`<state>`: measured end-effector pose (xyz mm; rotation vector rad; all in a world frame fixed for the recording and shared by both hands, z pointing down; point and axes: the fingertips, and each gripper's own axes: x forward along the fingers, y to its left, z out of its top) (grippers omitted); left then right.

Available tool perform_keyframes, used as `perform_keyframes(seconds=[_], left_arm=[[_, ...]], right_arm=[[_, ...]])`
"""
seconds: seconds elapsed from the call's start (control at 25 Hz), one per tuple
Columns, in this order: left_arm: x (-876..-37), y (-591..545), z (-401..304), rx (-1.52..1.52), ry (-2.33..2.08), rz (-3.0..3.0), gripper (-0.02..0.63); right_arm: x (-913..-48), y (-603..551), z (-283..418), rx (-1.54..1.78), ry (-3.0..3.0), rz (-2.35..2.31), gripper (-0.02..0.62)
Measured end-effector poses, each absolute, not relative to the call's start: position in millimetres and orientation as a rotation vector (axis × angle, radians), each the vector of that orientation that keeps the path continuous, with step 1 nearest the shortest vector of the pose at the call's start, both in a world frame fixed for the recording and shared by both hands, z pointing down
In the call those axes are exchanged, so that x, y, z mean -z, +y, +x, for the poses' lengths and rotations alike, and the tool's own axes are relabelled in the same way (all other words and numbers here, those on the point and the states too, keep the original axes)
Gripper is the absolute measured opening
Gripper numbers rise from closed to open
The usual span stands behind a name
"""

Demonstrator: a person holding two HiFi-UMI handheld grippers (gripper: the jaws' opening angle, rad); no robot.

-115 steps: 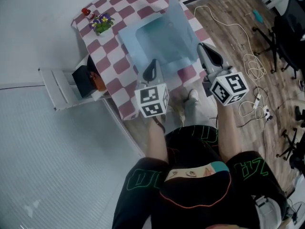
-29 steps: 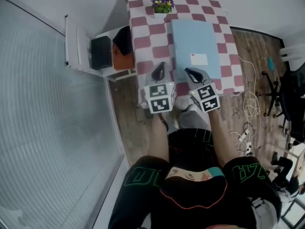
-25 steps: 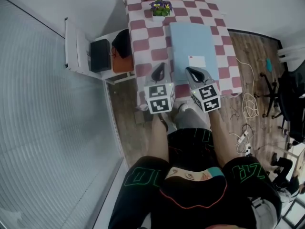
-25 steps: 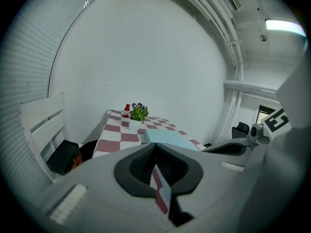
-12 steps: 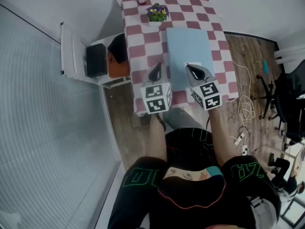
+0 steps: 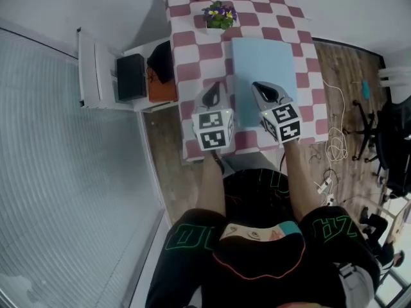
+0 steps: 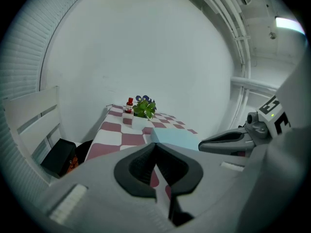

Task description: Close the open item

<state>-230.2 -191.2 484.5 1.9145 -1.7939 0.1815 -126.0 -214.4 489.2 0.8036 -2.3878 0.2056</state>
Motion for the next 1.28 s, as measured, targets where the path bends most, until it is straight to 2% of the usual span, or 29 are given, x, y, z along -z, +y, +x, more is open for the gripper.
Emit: perform_keyframes(seconds=[0.48,0.92,1.28], left_arm=[[-517.7,-217.6,-238.9,-0.299,-1.752,1.873,0.009],[-522.8,-231.3,-251.6,-0.290,-1.771,1.853,0.009],[-520.8,-233.1,-251.0,-0.326,-1.765,1.868,0.009]], right_arm=[[-527.4,-238.0,-152.6,-0.235,-2.289,0.664,0.003],[-549.1,-242.8,-165.3,-0.167,-2.210,0.586,0.005],[-552.7,-243.3,-165.5,-0.235,-2.189,0.573,0.005]])
